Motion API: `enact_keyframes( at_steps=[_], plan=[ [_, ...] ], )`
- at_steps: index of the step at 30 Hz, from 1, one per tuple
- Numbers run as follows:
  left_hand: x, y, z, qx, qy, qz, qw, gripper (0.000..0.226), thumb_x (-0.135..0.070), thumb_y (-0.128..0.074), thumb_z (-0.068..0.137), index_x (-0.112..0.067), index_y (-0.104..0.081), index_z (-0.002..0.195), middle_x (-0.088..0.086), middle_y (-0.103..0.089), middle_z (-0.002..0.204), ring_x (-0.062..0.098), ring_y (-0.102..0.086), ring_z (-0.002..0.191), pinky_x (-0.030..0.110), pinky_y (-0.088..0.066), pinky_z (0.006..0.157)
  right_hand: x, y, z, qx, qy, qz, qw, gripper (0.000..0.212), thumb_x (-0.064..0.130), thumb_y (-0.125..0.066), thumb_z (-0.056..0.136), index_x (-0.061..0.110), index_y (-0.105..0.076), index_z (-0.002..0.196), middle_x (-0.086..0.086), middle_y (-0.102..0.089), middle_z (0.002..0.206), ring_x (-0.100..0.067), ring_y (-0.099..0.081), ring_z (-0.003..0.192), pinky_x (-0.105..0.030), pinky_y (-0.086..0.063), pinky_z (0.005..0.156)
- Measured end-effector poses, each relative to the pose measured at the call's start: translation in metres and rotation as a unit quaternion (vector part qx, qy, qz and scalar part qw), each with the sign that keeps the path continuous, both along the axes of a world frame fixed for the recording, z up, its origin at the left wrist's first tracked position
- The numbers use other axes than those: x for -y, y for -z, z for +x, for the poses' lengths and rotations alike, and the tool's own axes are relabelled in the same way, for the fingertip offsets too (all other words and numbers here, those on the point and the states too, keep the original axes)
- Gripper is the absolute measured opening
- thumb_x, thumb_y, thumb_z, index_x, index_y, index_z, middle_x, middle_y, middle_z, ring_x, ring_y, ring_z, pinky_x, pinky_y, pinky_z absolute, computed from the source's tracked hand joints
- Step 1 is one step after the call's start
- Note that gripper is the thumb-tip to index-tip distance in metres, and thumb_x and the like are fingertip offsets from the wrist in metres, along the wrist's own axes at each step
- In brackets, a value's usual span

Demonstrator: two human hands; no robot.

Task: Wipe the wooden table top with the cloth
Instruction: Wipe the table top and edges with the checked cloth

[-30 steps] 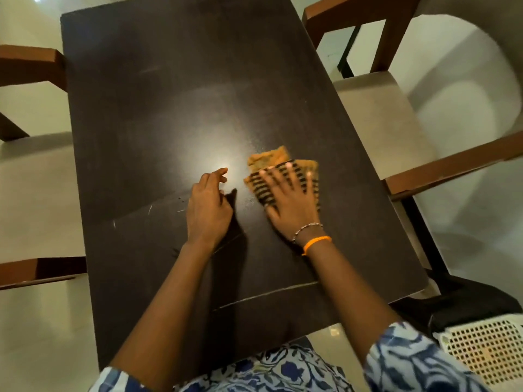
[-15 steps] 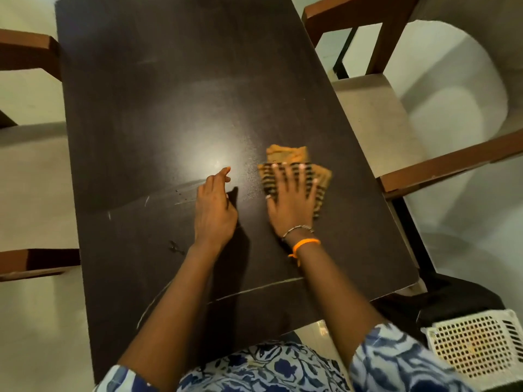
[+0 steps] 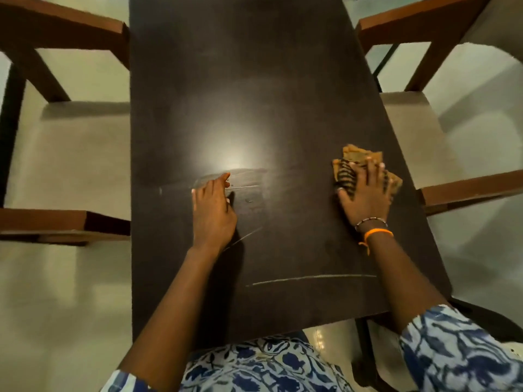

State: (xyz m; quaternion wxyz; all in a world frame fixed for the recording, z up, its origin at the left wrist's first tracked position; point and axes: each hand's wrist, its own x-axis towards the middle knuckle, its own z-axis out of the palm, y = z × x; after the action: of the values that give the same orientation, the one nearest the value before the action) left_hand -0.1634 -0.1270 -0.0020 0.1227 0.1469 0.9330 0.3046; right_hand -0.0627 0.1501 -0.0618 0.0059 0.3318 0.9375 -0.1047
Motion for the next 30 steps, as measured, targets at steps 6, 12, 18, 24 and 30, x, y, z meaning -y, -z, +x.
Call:
enact_keyframes(
  at_steps=[6,12,18,24,30],
  plan=[
    [0.047,0.003,-0.002,0.01,-0.059,-0.008,0.998,0.053,0.002,-0.05,0.088,-0.013,-0.041,0.137,0.008,-0.049,0.133,0.025,-0.036,0.131,0.048,-0.023,0.115,0.087,0.004,-0.04,-0.017,0.078,-0.008,0.997,0.062,0.037,-0.05,0.086,0.015,-0.035,0.141,-0.01,-0.025,0.154,-0.041,-0.005,0.143,-0.061,-0.006,0.113],
    [0.099,0.013,-0.003,-0.012,-0.1,-0.074,0.992,0.051,0.001,-0.049,0.087,-0.012,-0.042,0.136,0.014,-0.049,0.132,0.03,-0.039,0.126,0.042,-0.028,0.113,0.247,0.012,-0.089,-0.035,-0.179,-0.023,0.983,0.061,0.039,-0.055,0.08,0.02,-0.042,0.137,-0.01,-0.036,0.149,-0.04,-0.017,0.141,-0.059,-0.007,0.112],
    [0.123,0.021,-0.007,-0.018,-0.137,-0.156,0.978,0.055,-0.002,-0.052,0.083,-0.011,-0.04,0.137,0.019,-0.044,0.135,0.037,-0.037,0.127,0.048,-0.026,0.112,0.201,0.008,-0.091,-0.021,-0.275,-0.032,0.961,0.065,0.043,-0.04,0.076,0.023,-0.041,0.138,-0.005,-0.032,0.151,-0.035,-0.017,0.143,-0.059,-0.01,0.112],
    [0.134,0.031,-0.007,-0.001,-0.179,-0.15,0.972,0.056,0.001,-0.052,0.082,-0.003,-0.038,0.136,0.022,-0.044,0.135,0.038,-0.041,0.125,0.045,-0.032,0.109,0.096,0.004,-0.062,-0.006,-0.013,0.004,1.0,0.061,0.034,-0.05,0.086,0.021,-0.032,0.142,-0.01,-0.019,0.155,-0.033,-0.008,0.144,-0.059,-0.009,0.114],
    [0.138,0.036,0.002,0.019,-0.225,-0.068,0.972,0.052,0.005,-0.047,0.085,-0.006,-0.042,0.135,0.014,-0.045,0.134,0.033,-0.047,0.12,0.046,-0.046,0.098,0.157,0.003,-0.091,0.0,0.05,-0.003,0.999,0.064,0.033,-0.05,0.087,0.023,-0.025,0.145,-0.009,-0.017,0.156,-0.037,0.0,0.144,-0.059,-0.002,0.114]
  ],
)
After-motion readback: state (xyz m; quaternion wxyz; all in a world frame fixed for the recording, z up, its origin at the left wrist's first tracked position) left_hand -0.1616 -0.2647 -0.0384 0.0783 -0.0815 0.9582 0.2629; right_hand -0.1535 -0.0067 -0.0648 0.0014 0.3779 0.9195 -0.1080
